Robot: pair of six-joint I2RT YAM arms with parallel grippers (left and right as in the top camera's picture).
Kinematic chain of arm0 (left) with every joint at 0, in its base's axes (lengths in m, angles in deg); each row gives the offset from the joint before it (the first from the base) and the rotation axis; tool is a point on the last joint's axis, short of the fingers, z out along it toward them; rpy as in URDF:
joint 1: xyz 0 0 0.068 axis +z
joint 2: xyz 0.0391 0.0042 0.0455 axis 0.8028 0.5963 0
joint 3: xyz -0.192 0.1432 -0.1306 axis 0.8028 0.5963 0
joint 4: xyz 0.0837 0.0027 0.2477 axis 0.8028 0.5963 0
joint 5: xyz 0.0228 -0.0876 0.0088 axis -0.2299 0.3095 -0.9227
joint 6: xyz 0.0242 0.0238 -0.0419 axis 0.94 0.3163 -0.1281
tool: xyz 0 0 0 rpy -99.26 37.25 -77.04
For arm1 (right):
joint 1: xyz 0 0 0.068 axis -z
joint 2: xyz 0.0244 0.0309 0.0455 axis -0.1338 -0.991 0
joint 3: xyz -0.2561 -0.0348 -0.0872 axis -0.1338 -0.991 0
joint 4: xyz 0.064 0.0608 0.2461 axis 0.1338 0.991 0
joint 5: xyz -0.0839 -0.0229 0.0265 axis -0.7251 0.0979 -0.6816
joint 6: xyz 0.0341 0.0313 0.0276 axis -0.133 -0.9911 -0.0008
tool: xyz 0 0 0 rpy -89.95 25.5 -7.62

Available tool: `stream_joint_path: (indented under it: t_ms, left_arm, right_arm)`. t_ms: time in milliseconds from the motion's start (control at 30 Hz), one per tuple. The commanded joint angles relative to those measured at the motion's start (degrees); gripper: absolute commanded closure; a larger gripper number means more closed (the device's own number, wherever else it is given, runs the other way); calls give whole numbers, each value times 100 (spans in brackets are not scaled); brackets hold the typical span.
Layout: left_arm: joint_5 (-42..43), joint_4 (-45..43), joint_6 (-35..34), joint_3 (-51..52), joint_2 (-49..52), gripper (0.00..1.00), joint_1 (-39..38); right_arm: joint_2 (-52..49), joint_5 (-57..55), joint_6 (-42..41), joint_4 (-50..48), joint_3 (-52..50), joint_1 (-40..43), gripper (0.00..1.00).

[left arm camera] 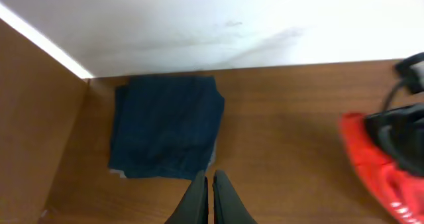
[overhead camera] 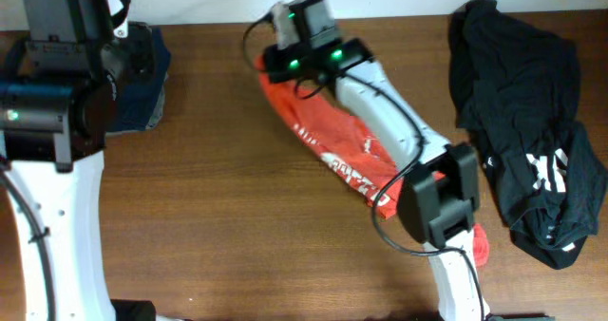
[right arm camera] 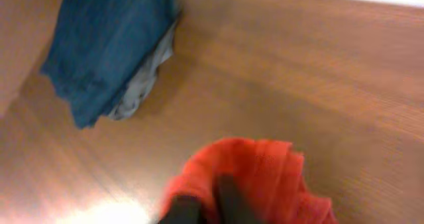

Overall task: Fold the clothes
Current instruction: 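Lay the t-shirt flat on the table center and release the right gripper, then grasp the t-shirt's upper left corner with the left gripper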

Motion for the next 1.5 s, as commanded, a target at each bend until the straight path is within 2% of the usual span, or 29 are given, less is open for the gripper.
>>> stream_joint_path:
  t_ms: [0,133,300,467,600,833,1100,1300,1467]
  left_arm:
    - [203,101,-87,-31,271,94,31]
    - [369,92,-85,-31,459,94,31]
    - [1534,-72,-79,-31,855,94,28]
    - [2439,-63,13,-31,1801,94,-26]
    - [2579,-127,13,-31,2728,94,-229]
    - [2579,-407,13,-31,3827,94,-616]
    - [2577,-538,7,-31,4483,93,-824]
    - [2433,-754,-24,-31,4868,63,-824]
    - [2046,-881,-168,-31,5023,60,-824]
  right_arm:
    - [98,-157,-7,127,192,-109,41]
    - [468,-81,-7,527,372,315,36]
    - [994,-72,157,1300,667,1250,31]
    - [1255,-2,385,2177,723,2367,31]
    - [1252,83,422,2739,719,3062,31]
    - [1252,55,730,3032,719,3375,30]
    - [1252,57,898,3202,715,3373,30]
    - [1252,57,1014,3252,713,3373,29]
    - [1252,57,1143,3254,713,3373,29]
